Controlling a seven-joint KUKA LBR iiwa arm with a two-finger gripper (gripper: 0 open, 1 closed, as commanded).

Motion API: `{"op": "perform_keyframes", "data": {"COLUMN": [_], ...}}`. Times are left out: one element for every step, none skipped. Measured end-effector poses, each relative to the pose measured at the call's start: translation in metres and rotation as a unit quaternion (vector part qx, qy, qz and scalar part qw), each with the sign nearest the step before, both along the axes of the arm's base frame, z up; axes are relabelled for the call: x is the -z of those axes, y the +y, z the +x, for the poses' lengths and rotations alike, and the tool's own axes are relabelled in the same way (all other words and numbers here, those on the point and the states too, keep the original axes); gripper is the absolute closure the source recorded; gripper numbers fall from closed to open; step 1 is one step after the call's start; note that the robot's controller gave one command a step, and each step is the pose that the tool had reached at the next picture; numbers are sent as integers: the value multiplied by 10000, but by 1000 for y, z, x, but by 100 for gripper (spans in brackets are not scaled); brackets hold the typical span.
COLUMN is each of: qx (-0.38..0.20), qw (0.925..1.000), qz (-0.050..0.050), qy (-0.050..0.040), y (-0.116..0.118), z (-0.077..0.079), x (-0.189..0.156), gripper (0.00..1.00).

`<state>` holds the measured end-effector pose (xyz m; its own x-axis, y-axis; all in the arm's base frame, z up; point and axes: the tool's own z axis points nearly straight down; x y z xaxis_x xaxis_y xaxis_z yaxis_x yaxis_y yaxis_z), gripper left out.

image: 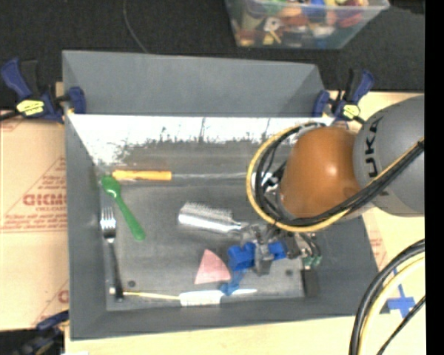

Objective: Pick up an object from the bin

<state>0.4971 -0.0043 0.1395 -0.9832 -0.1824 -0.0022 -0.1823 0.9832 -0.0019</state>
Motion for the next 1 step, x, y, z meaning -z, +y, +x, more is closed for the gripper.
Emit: {"op": "perform_keyframes", "data": {"qx": [4], "qw": [10000], "qz": [0], "qy": [-20], "y": [0], "z": [1], "x": [-37], "gripper": [100]}}
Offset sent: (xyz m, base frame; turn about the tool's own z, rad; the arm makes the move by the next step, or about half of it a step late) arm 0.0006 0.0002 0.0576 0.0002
